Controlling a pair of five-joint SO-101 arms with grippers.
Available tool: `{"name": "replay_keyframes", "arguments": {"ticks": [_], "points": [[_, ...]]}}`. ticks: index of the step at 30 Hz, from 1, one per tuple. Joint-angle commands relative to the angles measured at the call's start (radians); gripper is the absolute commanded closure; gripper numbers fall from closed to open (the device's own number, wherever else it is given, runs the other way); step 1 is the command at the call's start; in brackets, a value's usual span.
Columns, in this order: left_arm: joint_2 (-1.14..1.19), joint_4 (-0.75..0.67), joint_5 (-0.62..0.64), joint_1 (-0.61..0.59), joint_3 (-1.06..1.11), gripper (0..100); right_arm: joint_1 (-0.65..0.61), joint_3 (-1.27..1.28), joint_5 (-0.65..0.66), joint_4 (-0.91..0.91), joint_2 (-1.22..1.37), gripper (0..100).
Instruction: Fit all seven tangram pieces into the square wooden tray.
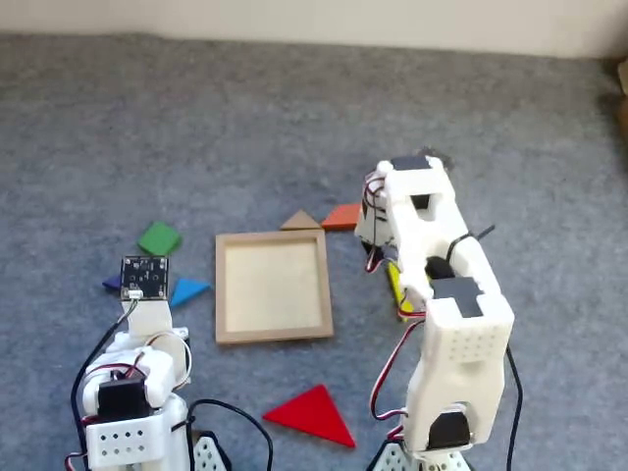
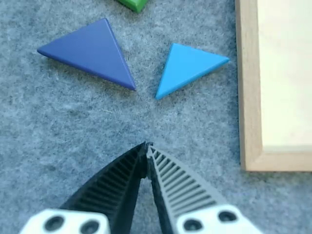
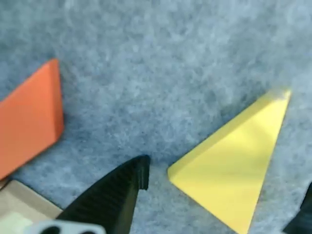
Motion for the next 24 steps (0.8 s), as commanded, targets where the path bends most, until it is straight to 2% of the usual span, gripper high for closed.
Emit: {"name": "replay_keyframes", "arguments": {"ticks": [1, 8, 24], "points": [[-0.033, 0.005, 0.009, -0.012, 0.019, 99, 0.027, -0.021, -0.014, 0.018, 0.024, 54.6], [-0.033, 0.005, 0.009, -0.012, 0.019, 99, 0.03, -0.022, -0.006, 0.035, 0.022, 66.3], [-0.033, 0.005, 0.009, -0.012, 0.019, 99, 0.047, -0.018, -0.006, 0.038, 0.021, 66.6]]}}
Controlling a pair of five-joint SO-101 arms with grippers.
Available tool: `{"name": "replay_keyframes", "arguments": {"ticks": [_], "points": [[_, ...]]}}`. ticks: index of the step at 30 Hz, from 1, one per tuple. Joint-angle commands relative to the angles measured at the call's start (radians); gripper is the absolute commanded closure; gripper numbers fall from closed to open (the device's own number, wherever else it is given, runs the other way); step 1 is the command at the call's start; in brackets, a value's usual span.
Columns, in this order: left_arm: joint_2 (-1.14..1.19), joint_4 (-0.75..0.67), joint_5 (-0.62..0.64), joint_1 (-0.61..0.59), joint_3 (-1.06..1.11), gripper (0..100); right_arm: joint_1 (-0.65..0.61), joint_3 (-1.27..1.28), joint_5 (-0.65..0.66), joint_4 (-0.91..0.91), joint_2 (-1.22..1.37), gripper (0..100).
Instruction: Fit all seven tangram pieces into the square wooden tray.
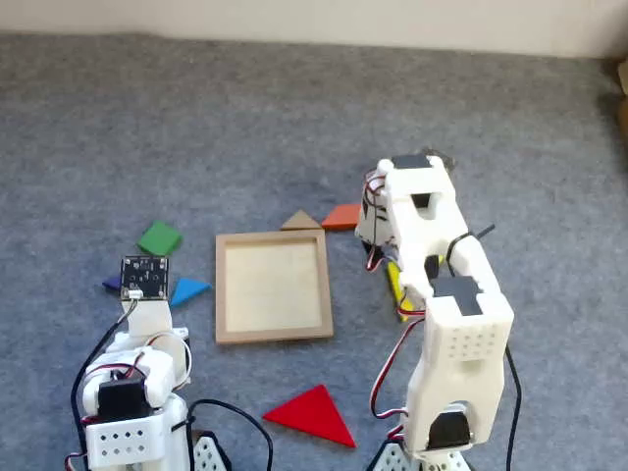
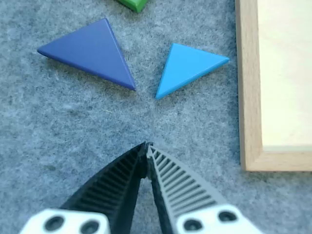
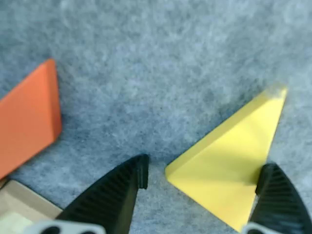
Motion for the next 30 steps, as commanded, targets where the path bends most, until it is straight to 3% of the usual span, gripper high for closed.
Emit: {"name": "replay_keyframes", "arguments": {"ticks": [1, 8, 14, 27, 30], "points": [[-0.033, 0.005, 0.009, -0.012, 0.019, 99, 0.048, -0.002, -0.006, 0.015, 0.013, 66.6], [-0.033, 0.005, 0.009, -0.012, 0.019, 99, 0.064, -0.004, -0.005, 0.015, 0.013, 67.0], [-0.033, 0.005, 0.009, -0.012, 0.019, 99, 0.064, -0.005, 0.046, 0.013, 0.013, 75.9], [-0.033, 0.005, 0.009, -0.012, 0.019, 99, 0.065, -0.007, 0.055, 0.008, 0.01, 75.9], [-0.033, 0.005, 0.009, -0.012, 0.019, 99, 0.048, -0.007, 0.11, 0.005, 0.012, 71.7]]}}
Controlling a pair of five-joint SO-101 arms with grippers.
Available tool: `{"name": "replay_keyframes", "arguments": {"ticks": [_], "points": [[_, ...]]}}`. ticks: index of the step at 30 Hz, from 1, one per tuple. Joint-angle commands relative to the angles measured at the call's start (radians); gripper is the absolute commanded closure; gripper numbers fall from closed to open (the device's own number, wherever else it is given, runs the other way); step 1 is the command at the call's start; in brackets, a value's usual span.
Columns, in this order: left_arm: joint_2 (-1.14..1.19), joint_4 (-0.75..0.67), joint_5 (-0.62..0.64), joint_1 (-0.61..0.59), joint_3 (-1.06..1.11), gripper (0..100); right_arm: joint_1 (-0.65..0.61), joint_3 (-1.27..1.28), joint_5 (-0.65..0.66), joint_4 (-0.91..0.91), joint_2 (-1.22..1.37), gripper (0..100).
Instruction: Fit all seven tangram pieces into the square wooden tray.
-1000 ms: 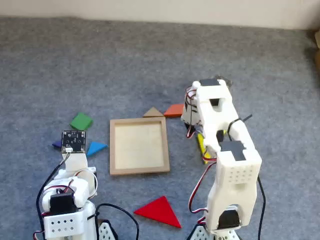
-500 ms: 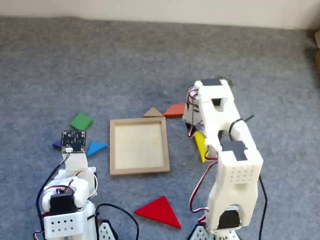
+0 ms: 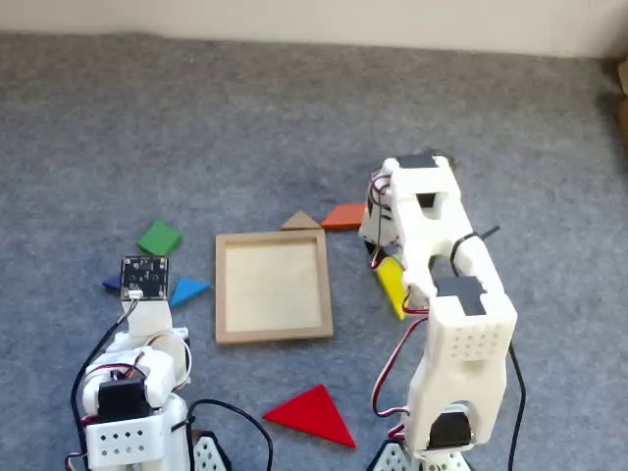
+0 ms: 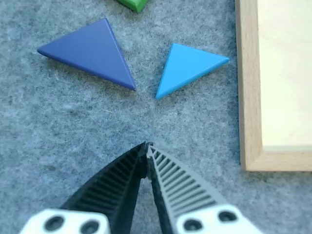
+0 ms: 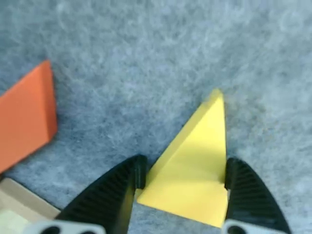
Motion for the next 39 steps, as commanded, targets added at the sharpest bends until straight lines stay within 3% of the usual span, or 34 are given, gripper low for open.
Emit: {"name": "replay_keyframes", "arguments": {"ticks": [1, 6, 22, 39], "points": [[-0.033, 0.005, 0.009, -0.012, 0.019, 99, 0.013, -0.007, 0.069, 0.002, 0.012, 69.3], [-0.033, 0.005, 0.009, -0.012, 0.019, 99, -0.039, -0.008, 0.075, 0.012, 0.012, 59.8], [-0.033, 0.005, 0.009, -0.012, 0.019, 99, -0.116, 0.005, 0.195, 0.051, -0.131, 59.8], [-0.033, 0.005, 0.009, -0.012, 0.019, 99, -0.153, -0.004, 0.267, 0.107, -0.081, 59.8]]}}
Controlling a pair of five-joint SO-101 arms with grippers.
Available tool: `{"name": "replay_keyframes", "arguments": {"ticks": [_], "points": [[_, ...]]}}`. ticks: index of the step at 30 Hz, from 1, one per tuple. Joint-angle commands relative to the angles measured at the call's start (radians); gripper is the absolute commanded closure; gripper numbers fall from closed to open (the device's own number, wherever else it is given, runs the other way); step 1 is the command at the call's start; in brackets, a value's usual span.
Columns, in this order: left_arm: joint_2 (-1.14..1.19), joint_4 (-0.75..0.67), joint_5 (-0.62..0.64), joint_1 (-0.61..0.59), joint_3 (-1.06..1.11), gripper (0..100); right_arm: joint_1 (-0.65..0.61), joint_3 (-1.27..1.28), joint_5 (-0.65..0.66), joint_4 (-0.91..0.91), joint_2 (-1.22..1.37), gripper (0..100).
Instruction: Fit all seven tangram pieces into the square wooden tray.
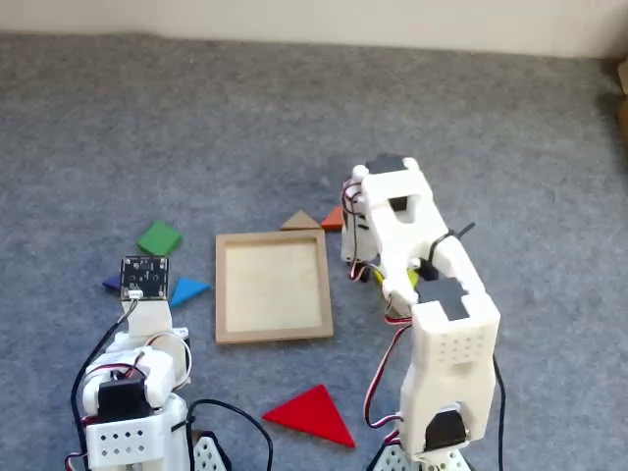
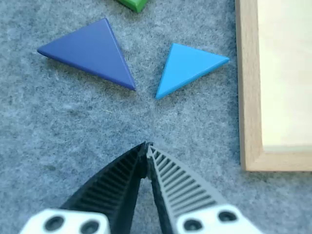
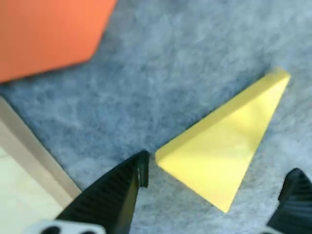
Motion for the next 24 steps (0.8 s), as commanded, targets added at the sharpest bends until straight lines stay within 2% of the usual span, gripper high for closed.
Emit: {"name": "replay_keyframes", "arguments": {"ticks": [1, 10, 19, 21, 24], "points": [[-0.033, 0.005, 0.009, -0.012, 0.019, 99, -0.015, -0.019, 0.025, 0.015, -0.025, 59.8], [-0.033, 0.005, 0.009, -0.012, 0.019, 99, 0.053, -0.012, 0.023, -0.062, -0.021, 59.8], [-0.033, 0.005, 0.009, -0.012, 0.019, 99, 0.056, -0.012, -0.02, -0.074, -0.019, 60.0], [-0.033, 0.005, 0.009, -0.012, 0.019, 99, 0.056, -0.012, -0.021, -0.074, -0.019, 62.4], [-0.033, 0.005, 0.009, -0.012, 0.019, 99, 0.056, -0.012, -0.018, -0.074, -0.019, 71.3]]}}
